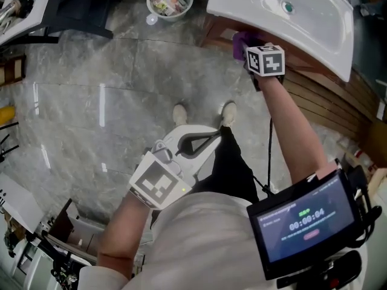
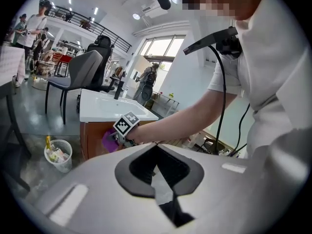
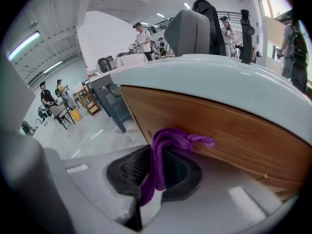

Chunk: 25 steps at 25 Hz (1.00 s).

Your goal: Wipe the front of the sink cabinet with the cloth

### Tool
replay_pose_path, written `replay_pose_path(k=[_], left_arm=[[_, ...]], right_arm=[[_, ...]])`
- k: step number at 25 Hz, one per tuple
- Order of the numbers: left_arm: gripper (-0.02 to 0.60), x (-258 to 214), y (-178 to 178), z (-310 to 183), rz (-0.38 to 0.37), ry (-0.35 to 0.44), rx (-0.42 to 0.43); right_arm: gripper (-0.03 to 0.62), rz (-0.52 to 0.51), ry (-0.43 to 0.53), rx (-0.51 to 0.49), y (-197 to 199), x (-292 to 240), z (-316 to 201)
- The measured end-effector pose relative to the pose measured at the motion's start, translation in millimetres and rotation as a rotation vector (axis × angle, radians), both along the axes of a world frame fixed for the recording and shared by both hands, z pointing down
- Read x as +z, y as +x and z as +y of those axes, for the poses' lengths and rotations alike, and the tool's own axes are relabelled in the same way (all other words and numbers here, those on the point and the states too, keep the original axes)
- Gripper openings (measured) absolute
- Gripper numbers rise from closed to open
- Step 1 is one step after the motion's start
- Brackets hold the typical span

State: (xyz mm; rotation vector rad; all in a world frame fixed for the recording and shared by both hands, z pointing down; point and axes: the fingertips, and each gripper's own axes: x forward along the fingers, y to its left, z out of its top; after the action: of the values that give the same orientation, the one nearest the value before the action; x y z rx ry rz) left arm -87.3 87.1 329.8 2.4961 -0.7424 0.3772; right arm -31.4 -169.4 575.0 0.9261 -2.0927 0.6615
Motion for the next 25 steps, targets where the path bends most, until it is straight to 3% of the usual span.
replay_pose_path(k=[8,14,20,25], left_arm=[[0.005,2.7,-27.8,3.8,0.002,-0.012,-0.042],[0.005,4.6,-29.3,6.9,-0.002,-0.013,-0.033],[0.005,8.6,-2.0,16.8,0.009,-0.010,0.008],[0.005,7.1,43.7,10.1,0.003,-0.008,0.085]], right_arm=[[0.055,-0.068,0.003,-0.083,-78.3,-6.0,-3.1],[0.055,-0.143,-0.006,-0.091,-97.8,-14.6,8.3],[0.055,-0.188,-0.022,-0.063,-63.0,-18.5,45.2],[0.055,-0.218,-0.031,0.006,9.5,-29.2,69.7]])
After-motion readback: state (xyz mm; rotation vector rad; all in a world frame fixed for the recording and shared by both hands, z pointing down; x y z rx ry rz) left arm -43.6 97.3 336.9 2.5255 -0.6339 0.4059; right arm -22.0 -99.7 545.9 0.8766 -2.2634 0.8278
